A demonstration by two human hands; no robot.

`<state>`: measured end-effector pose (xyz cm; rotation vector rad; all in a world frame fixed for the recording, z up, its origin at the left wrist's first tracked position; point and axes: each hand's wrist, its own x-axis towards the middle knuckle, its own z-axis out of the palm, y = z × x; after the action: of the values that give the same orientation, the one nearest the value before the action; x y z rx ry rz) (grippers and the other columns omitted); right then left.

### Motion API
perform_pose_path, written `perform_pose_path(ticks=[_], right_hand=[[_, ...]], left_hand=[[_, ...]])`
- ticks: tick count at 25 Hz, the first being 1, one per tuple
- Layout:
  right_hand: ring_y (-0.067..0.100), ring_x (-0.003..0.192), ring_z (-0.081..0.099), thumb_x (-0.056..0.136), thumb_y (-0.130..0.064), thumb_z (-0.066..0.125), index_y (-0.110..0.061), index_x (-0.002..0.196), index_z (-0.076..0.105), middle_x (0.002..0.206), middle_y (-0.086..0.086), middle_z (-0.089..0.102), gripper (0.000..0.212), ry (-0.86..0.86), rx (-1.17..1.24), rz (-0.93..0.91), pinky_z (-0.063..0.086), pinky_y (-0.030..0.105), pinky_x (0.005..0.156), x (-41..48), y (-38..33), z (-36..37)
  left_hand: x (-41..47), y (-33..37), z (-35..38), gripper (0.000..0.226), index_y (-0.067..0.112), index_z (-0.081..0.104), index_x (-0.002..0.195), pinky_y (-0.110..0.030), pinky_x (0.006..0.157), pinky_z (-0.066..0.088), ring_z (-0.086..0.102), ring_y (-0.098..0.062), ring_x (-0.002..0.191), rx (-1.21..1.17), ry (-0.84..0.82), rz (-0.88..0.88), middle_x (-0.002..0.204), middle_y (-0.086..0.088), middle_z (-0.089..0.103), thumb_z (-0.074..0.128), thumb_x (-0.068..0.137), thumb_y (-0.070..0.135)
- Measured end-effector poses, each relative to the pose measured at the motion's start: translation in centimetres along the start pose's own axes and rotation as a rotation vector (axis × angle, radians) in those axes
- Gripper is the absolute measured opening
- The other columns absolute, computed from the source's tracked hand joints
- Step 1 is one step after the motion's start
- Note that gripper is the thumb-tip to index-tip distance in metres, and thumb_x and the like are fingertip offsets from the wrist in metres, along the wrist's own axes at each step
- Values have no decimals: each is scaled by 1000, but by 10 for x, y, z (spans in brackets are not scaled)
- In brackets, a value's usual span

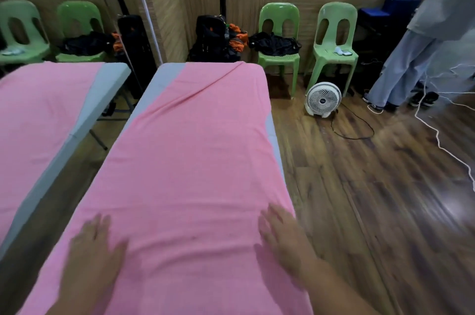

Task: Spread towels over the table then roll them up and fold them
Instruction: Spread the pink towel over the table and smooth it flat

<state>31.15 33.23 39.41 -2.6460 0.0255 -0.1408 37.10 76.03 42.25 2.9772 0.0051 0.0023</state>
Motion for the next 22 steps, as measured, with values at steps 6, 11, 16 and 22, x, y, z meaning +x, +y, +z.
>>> perform_pose_path(ticks=[6,11,16,22], right_hand=[[12,68,55,82,-32,60,-17,75,60,73,-7,61,16,-151,292,478,49,31,69,-61,32,-73],[4,63,57,72,-30,70,-20,67,61,67,-1,65,15,-257,299,511,41,19,57,-90,22,-43],[15,57,53,69,-23,63,-10,65,60,63,8,61,14,-214,605,575,49,32,60,-78,4,-53],[39,106,65,88,-53,61,1,113,65,115,22,67,60,-565,1526,1009,46,51,101,-62,-4,-44]], left_hand=[[-163,215,40,59,30,61,117,-41,81,52,56,-21,99,-370,-50,265,113,2,62,60,65,59],[-191,300,58,39,33,45,66,-28,40,32,48,-11,57,-254,-360,328,66,15,43,59,49,65],[-180,307,39,20,28,48,81,-31,65,40,59,-16,86,-387,-240,111,88,7,61,49,78,48],[-183,285,26,25,34,46,75,-17,67,39,52,-5,74,-578,-196,185,76,13,56,45,80,58]])
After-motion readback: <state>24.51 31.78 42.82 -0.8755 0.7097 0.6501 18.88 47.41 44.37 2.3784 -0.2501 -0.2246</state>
